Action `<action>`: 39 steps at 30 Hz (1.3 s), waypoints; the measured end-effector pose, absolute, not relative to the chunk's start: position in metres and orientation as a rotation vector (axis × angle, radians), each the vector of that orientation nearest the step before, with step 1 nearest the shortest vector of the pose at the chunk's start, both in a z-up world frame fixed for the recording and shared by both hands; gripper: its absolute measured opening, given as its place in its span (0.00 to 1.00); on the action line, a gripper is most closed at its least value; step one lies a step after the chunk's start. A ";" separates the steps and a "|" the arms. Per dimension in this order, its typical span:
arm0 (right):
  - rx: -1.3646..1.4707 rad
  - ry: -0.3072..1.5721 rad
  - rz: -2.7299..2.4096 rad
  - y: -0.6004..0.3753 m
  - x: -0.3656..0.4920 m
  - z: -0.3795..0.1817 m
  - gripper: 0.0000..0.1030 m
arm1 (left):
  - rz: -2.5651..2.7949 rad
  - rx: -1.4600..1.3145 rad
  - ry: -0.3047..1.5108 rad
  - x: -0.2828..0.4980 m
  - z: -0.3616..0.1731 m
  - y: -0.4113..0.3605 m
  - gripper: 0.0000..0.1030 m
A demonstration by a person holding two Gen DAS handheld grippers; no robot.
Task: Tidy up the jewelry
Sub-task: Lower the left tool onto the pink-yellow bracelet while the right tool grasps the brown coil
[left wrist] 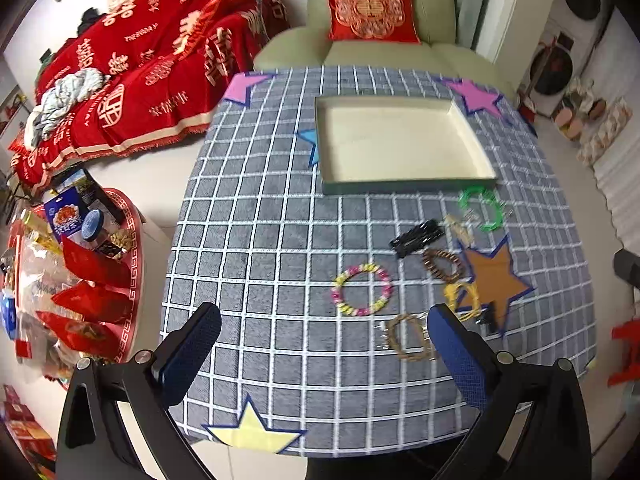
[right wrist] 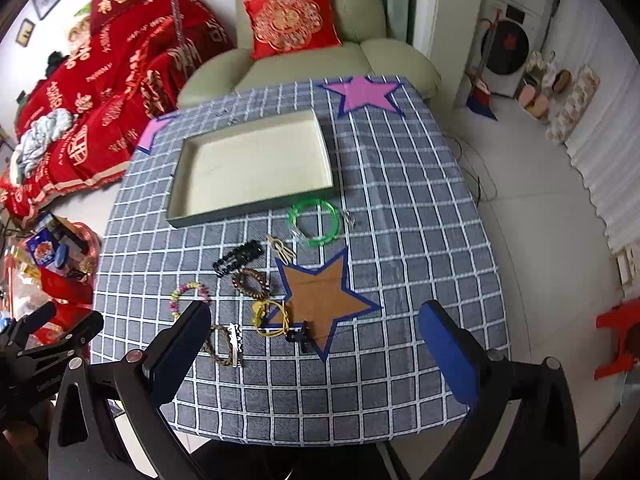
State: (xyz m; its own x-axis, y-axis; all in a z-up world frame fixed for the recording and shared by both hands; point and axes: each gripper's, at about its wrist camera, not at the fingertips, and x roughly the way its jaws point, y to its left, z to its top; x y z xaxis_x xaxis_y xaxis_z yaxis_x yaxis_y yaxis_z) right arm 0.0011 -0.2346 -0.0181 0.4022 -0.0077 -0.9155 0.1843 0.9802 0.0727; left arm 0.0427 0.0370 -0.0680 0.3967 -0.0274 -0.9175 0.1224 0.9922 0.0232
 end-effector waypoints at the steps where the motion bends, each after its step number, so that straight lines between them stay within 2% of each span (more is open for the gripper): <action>1: 0.174 1.162 -0.131 -0.234 0.002 -0.023 1.00 | -0.101 0.096 1.171 0.046 -0.075 0.040 1.00; 18: 0.219 1.353 -0.107 -0.220 0.046 -0.134 1.00 | -0.169 0.125 1.312 0.099 -0.187 0.038 1.00; 20: 0.233 1.371 -0.074 -0.216 0.057 -0.150 1.00 | -0.170 0.132 1.326 0.104 -0.197 0.034 0.94; 28: 0.199 1.415 0.027 -0.197 0.092 -0.193 0.99 | -0.182 0.138 1.341 0.117 -0.219 0.023 0.94; 29: 0.188 1.419 0.038 -0.195 0.095 -0.197 0.98 | -0.184 0.141 1.341 0.117 -0.220 0.021 0.90; 30: 0.182 1.423 0.049 -0.193 0.098 -0.200 0.96 | -0.186 0.147 1.342 0.117 -0.223 0.019 0.84; 36: 0.161 1.465 0.086 -0.182 0.111 -0.223 0.74 | -0.192 0.158 1.343 0.117 -0.231 0.015 0.80; 38: 0.136 1.452 0.087 -0.178 0.113 -0.222 0.72 | -0.198 0.156 1.333 0.115 -0.232 0.016 0.77; 39: 0.127 1.449 0.093 -0.175 0.113 -0.222 0.71 | -0.205 0.160 1.324 0.111 -0.234 0.011 0.71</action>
